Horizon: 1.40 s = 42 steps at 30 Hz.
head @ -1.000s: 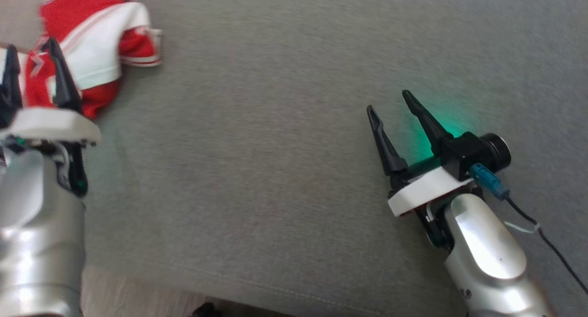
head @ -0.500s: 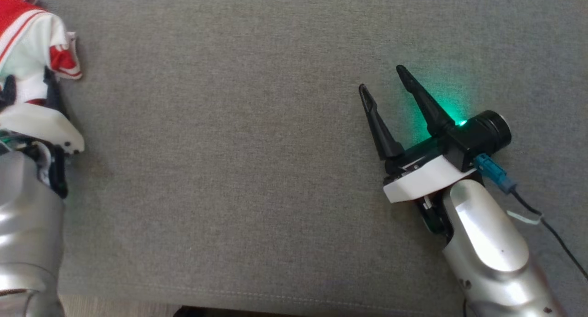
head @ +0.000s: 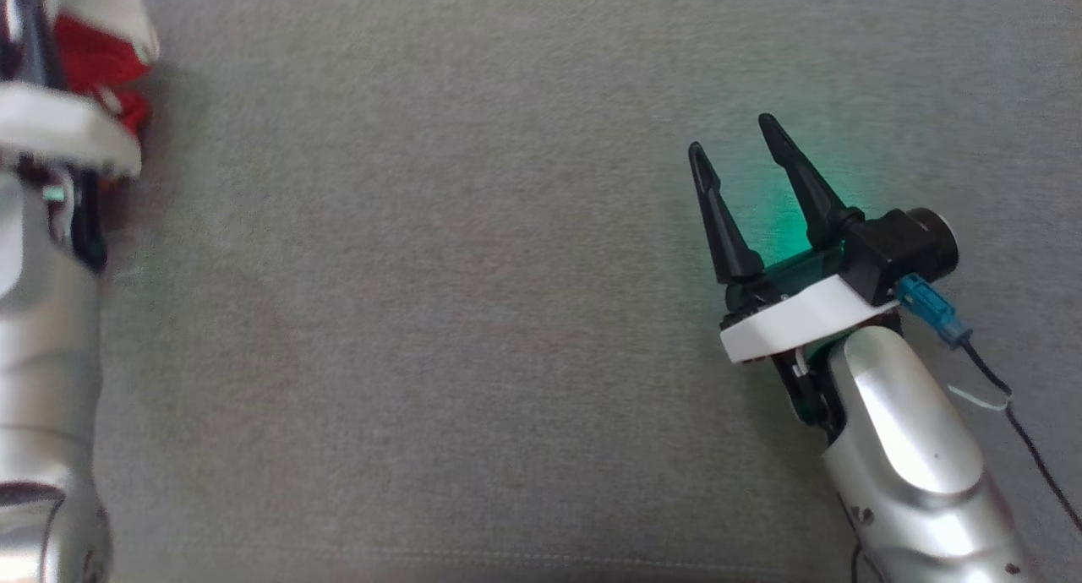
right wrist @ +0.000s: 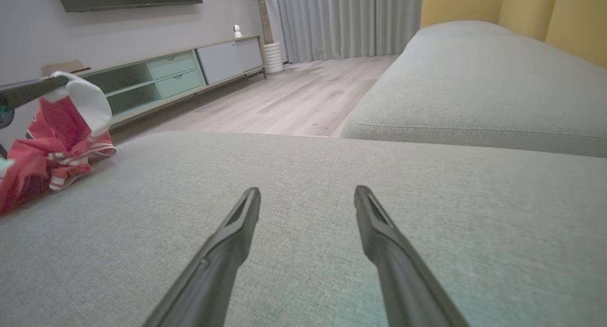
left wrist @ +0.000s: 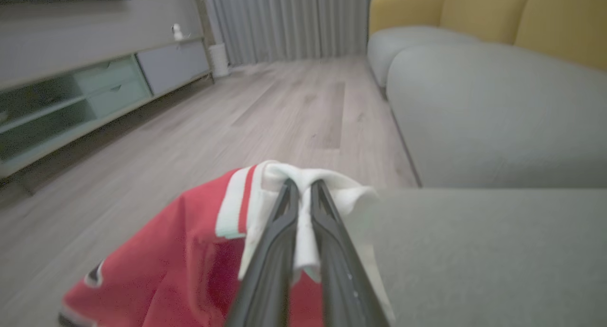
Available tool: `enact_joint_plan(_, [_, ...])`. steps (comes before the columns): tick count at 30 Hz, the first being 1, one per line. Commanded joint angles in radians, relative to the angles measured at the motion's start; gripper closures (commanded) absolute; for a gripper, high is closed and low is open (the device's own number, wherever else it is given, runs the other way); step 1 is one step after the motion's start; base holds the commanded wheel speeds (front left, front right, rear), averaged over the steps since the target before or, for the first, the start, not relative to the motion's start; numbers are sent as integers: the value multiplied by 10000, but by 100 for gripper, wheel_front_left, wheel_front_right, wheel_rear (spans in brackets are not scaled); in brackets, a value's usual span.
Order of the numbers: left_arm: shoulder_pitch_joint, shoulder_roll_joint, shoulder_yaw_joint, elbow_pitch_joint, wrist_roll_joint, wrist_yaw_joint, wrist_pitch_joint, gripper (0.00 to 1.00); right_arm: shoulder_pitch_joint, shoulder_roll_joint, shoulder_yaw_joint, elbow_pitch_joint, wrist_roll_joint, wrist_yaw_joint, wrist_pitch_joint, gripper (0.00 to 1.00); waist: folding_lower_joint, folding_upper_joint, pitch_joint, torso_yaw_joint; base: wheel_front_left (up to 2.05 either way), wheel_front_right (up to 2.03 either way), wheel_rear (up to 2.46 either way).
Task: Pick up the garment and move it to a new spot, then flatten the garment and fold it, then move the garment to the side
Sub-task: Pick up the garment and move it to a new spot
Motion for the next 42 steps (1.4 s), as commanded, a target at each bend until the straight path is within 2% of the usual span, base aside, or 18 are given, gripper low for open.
enact_joint_plan(1, [-319, 368, 61, -607, 23, -61, -114, 100, 260, 187, 124, -277, 86, 35, -36, 0, 0, 0, -322, -333, 0, 0, 0])
enact_joint_plan(7, [-265, -534, -986, -2675, -105, -124, -121, 100, 476, 268, 55, -287, 378, 35, -36, 0, 0, 0, -914, -1379, 0, 0, 0])
enact_joint_plan(18, [472, -2174, -4243, -4708, -1720, -130, -123, 100, 903, 277, 582, -487, 1473, 35, -36, 0, 0, 0, -1460, -3653, 0, 0, 0])
enact_joint_plan(27, [1470, -2482, -6048, -5307, -3212, -20, -123, 100, 1125, 278, 859, -494, 1879, 35, -36, 0, 0, 0, -1765, -4471, 0, 0, 0])
enact_joint_plan(28, [1625, -2484, -6238, -5366, -3414, 109, -123, 59, 1137, 278, 869, -500, 1907, 35, -36, 0, 0, 0, -1781, -4489, 0, 0, 0])
enact_joint_plan(29, [1791, -2485, -6368, -5379, -3639, 262, -123, 0, 1147, 278, 866, -504, 1928, 35, -36, 0, 0, 0, -1798, -4491, 0, 0, 0])
enact_joint_plan(34, [2393, -2487, -6556, -5113, -3611, 871, -123, 0, 1189, 278, 664, -510, 1897, 35, -36, 0, 0, 0, -1896, -4200, 0, 0, 0])
enact_joint_plan(42, [4242, -2229, -4797, -5304, -2839, 1180, -124, 0, 1380, 279, 190, -324, 1754, 35, -36, 0, 0, 0, -2434, -3354, 0, 0, 0])
